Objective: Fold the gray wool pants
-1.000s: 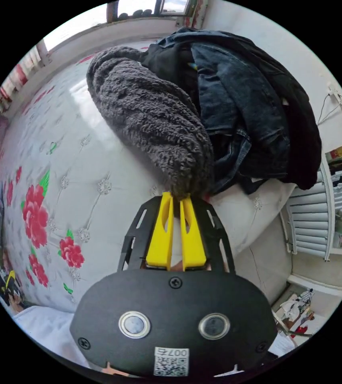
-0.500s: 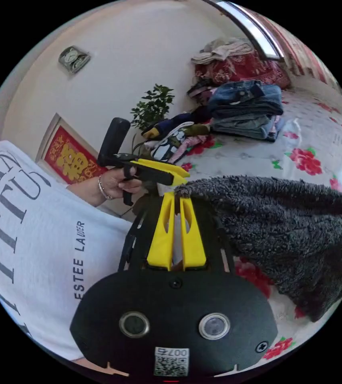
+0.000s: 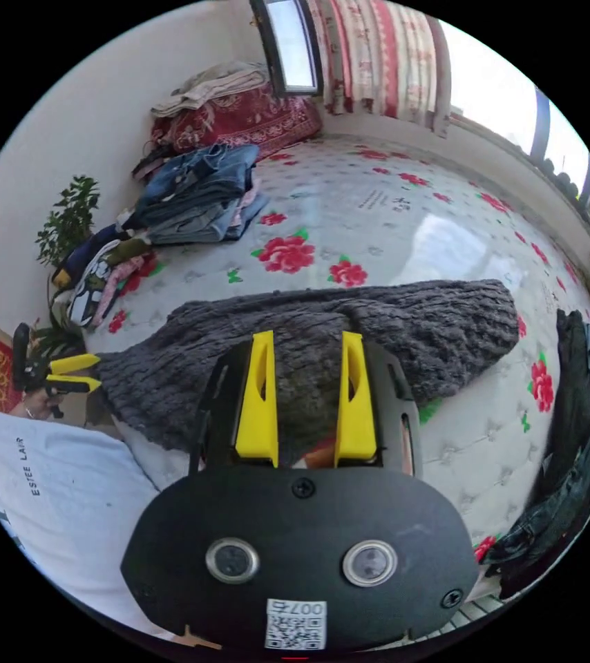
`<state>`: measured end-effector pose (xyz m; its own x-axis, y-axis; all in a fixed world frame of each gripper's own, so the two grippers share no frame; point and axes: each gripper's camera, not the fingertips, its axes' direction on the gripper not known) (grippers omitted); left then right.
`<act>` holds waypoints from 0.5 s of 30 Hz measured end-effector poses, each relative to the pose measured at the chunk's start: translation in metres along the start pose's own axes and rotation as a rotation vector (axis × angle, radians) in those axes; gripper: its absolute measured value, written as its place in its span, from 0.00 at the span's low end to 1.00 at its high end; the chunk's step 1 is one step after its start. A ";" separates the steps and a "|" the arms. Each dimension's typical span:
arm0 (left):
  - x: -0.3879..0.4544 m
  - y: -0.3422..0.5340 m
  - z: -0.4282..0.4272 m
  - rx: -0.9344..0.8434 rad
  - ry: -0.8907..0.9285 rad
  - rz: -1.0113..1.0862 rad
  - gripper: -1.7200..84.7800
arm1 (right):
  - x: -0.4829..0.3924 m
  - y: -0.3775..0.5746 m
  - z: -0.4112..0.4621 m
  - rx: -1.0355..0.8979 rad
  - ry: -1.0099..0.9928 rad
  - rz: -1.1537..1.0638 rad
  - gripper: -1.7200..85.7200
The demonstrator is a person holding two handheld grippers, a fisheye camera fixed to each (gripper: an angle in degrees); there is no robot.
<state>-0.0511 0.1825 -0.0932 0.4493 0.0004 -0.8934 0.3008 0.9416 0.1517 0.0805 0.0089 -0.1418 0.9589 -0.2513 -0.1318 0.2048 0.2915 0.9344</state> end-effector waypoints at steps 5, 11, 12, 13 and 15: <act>0.004 -0.017 0.053 -0.141 -0.121 0.016 0.21 | 0.080 -0.049 0.008 -0.078 0.151 0.116 0.14; 0.004 -0.030 0.070 -0.202 -0.126 -0.002 0.16 | 0.132 -0.071 0.084 -0.314 0.182 0.159 0.14; 0.001 -0.031 0.067 -0.203 -0.109 -0.010 0.13 | 0.133 -0.068 0.097 -0.361 0.180 0.163 0.14; -0.001 -0.030 0.064 -0.194 -0.099 -0.018 0.11 | 0.133 -0.058 0.117 -0.422 0.180 0.183 0.14; -0.010 -0.027 0.049 -0.140 -0.047 -0.088 0.08 | 0.122 -0.048 0.107 -0.321 0.228 0.164 0.12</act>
<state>-0.0226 0.1409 -0.0675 0.4662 -0.0970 -0.8793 0.2220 0.9750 0.0102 0.1664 -0.1343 -0.1669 0.9954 0.0225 -0.0934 0.0620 0.5926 0.8031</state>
